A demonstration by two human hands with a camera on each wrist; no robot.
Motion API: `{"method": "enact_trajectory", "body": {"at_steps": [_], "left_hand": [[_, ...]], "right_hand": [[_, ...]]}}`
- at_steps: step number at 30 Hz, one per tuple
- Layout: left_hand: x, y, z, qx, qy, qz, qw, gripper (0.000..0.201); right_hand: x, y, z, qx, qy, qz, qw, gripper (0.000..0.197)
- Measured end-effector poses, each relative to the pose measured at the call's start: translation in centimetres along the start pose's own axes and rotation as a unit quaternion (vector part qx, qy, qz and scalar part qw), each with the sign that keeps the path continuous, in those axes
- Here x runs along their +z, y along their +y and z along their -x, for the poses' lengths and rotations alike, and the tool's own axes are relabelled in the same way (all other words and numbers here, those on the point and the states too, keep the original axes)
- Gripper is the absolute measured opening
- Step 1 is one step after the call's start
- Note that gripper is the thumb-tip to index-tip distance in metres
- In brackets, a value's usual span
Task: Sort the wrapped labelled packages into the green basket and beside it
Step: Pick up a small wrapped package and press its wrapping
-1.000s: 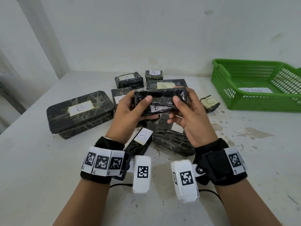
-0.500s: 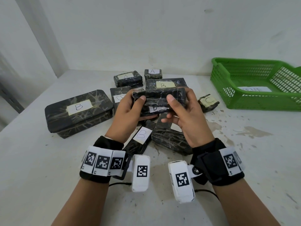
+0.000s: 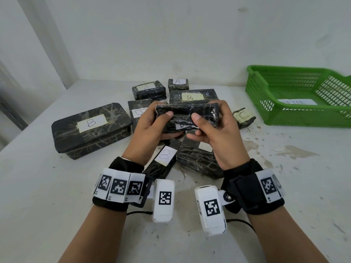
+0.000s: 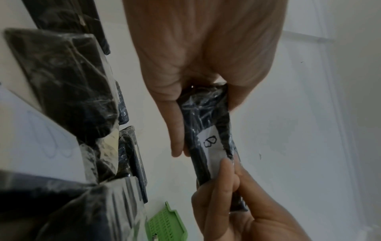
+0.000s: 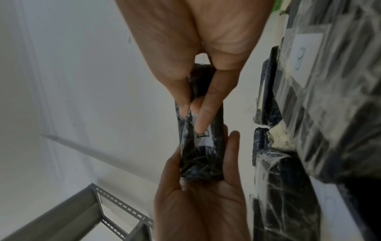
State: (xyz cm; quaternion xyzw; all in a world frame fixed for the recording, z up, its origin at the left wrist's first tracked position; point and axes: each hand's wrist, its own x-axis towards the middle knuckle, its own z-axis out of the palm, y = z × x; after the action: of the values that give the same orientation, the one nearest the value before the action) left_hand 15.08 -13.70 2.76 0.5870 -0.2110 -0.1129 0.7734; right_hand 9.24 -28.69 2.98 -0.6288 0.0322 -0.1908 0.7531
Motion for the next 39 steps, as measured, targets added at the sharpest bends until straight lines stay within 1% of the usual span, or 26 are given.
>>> {"method": "enact_trajectory", "body": {"at_steps": [2,7,12,15,17,19,20,21,23,25,27,29,31,32,34,36,39], "left_hand": [[0.1,0.0,0.1,0.001,0.005,-0.001,1.0,0.014],[-0.1,-0.4,-0.1,0.014,0.001,-0.023,1.0,0.018],[-0.2,-0.5,-0.2,0.019,-0.014,-0.006,1.0,0.017],[0.0,-0.7,-0.3,0.022,0.008,0.01,1.0,0.03],[0.1,-0.6,-0.5,0.013,0.038,0.056,0.998,0.037],[0.1,-0.3,-0.6,-0.007,0.062,0.092,0.994,0.043],[0.1,-0.2,-0.6,-0.02,0.067,0.1,0.992,0.047],[0.1,-0.2,-0.6,-0.032,0.065,0.103,0.992,0.051],[0.2,-0.3,-0.6,-0.043,0.048,0.094,0.993,0.051],[0.4,-0.4,-0.6,-0.034,0.041,0.074,0.996,0.041],[0.0,-0.5,-0.6,-0.008,0.052,0.048,0.997,0.031],[-0.5,-0.5,-0.6,0.021,0.06,0.024,0.998,0.033],[-0.8,-0.6,-0.6,0.041,0.052,0.014,0.998,0.039],[-0.8,-0.5,-0.5,0.048,0.047,0.014,0.998,0.04],[-0.6,-0.5,-0.4,0.056,0.046,0.009,0.997,0.041],[-0.3,-0.4,-0.3,0.059,0.051,0.003,0.997,0.038],[0.3,-0.4,-0.3,0.033,0.059,0.011,0.998,0.021]], "right_hand": [[-0.1,0.0,0.0,0.0,0.001,-0.005,1.0,0.023],[0.0,0.0,-0.2,0.03,-0.019,-0.037,0.999,0.026],[-0.4,0.0,-0.4,0.005,-0.009,-0.033,0.999,0.022],[-0.7,-0.4,-0.4,-0.011,-0.037,-0.018,0.999,0.022],[-0.9,-0.8,-0.4,-0.038,-0.047,-0.019,0.998,0.035],[-1.0,-0.8,-0.5,-0.048,-0.044,-0.04,0.997,0.056],[-1.0,-0.7,-0.5,-0.047,-0.044,-0.045,0.997,0.061],[-0.9,-0.7,-0.5,-0.046,-0.046,-0.045,0.997,0.063],[-0.7,-0.5,-0.5,-0.046,-0.052,-0.041,0.997,0.059],[-0.7,-0.3,-0.5,-0.042,-0.055,-0.044,0.997,0.055],[-1.0,-0.2,-0.7,-0.019,-0.061,-0.043,0.997,0.057],[-1.2,-0.3,-0.8,0.02,-0.075,-0.052,0.996,0.054],[-1.1,-0.5,-0.8,0.054,-0.084,-0.079,0.992,0.039],[-1.0,-0.4,-0.8,0.059,-0.076,-0.08,0.992,0.033],[-0.9,-0.2,-0.7,0.043,-0.043,-0.057,0.997,0.026],[-0.9,0.2,-0.7,0.003,-0.016,-0.045,0.999,0.016],[-1.0,0.4,-0.7,-0.05,-0.007,-0.015,0.999,0.01]]}}
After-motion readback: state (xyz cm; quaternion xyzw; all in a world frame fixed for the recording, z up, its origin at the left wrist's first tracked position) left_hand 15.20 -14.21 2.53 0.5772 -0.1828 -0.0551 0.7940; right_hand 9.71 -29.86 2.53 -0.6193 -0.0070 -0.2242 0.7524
